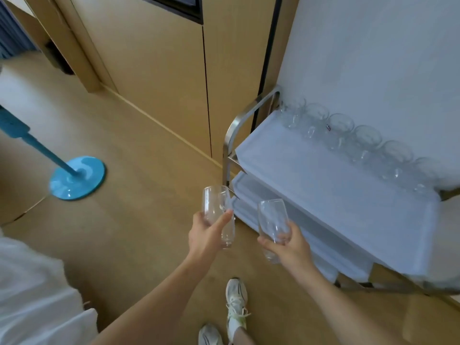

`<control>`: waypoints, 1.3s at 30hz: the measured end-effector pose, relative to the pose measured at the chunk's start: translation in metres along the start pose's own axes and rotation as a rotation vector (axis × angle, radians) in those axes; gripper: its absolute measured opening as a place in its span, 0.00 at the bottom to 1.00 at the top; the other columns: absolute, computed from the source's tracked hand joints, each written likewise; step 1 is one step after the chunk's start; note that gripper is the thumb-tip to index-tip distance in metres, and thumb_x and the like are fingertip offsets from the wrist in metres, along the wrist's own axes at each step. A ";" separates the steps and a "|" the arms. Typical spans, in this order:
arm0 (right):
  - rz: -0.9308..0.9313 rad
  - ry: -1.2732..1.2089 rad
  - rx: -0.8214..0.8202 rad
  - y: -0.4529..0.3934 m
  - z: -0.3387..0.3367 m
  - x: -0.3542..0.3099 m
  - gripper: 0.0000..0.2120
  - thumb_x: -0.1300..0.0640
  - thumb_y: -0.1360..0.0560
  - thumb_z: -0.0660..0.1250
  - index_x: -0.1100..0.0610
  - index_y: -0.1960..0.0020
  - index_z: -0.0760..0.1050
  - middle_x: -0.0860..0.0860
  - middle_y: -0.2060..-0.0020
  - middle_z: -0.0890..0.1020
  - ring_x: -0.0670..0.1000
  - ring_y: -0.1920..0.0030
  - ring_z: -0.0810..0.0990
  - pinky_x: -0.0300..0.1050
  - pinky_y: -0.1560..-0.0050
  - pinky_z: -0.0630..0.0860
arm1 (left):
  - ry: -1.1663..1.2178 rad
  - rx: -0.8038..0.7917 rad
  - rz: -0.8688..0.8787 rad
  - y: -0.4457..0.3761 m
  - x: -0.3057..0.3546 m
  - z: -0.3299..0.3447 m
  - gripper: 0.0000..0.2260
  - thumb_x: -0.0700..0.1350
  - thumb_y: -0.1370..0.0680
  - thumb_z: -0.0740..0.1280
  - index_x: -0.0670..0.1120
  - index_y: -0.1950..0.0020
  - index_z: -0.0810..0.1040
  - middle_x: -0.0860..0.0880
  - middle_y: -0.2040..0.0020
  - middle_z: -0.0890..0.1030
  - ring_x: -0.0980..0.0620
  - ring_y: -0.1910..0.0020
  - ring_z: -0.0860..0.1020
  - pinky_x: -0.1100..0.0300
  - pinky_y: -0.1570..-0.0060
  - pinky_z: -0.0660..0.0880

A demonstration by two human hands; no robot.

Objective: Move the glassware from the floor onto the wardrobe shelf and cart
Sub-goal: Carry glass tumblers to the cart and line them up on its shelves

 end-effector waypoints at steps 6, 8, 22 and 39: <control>0.064 -0.068 -0.068 -0.046 0.016 0.000 0.54 0.37 0.41 0.82 0.49 0.23 0.60 0.50 0.38 0.77 0.51 0.41 0.78 0.56 0.42 0.80 | -0.129 -0.004 -0.034 -0.040 0.016 0.017 0.40 0.65 0.42 0.81 0.47 0.38 0.73 0.41 0.46 0.77 0.38 0.54 0.84 0.50 0.65 0.83; 0.103 -0.109 -0.086 -0.057 0.023 0.006 0.49 0.42 0.37 0.82 0.49 0.23 0.60 0.49 0.35 0.75 0.51 0.38 0.76 0.52 0.40 0.78 | -0.161 -0.010 -0.073 -0.056 0.012 0.022 0.41 0.63 0.41 0.81 0.46 0.36 0.72 0.39 0.44 0.77 0.40 0.58 0.84 0.50 0.65 0.82; 0.255 -0.118 0.021 -0.160 0.073 0.105 0.51 0.38 0.42 0.82 0.47 0.25 0.62 0.40 0.48 0.75 0.48 0.41 0.78 0.51 0.44 0.80 | -0.272 -0.137 -0.183 -0.194 -0.088 0.049 0.28 0.56 0.30 0.78 0.49 0.35 0.73 0.41 0.45 0.80 0.49 0.57 0.84 0.52 0.62 0.82; -0.253 -0.233 0.568 -0.327 0.084 0.201 0.44 0.48 0.37 0.83 0.50 0.26 0.67 0.53 0.47 0.78 0.50 0.49 0.81 0.37 0.64 0.81 | -0.186 -0.543 0.395 -0.359 -0.147 0.170 0.33 0.58 0.31 0.79 0.53 0.30 0.70 0.46 0.41 0.81 0.48 0.49 0.85 0.49 0.56 0.84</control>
Point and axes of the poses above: each hand's wrist, its own y-axis away from the middle knuckle, its own z-axis out of the palm, x = y × z, the point moved 1 cm from there along -y, towards the middle knuckle
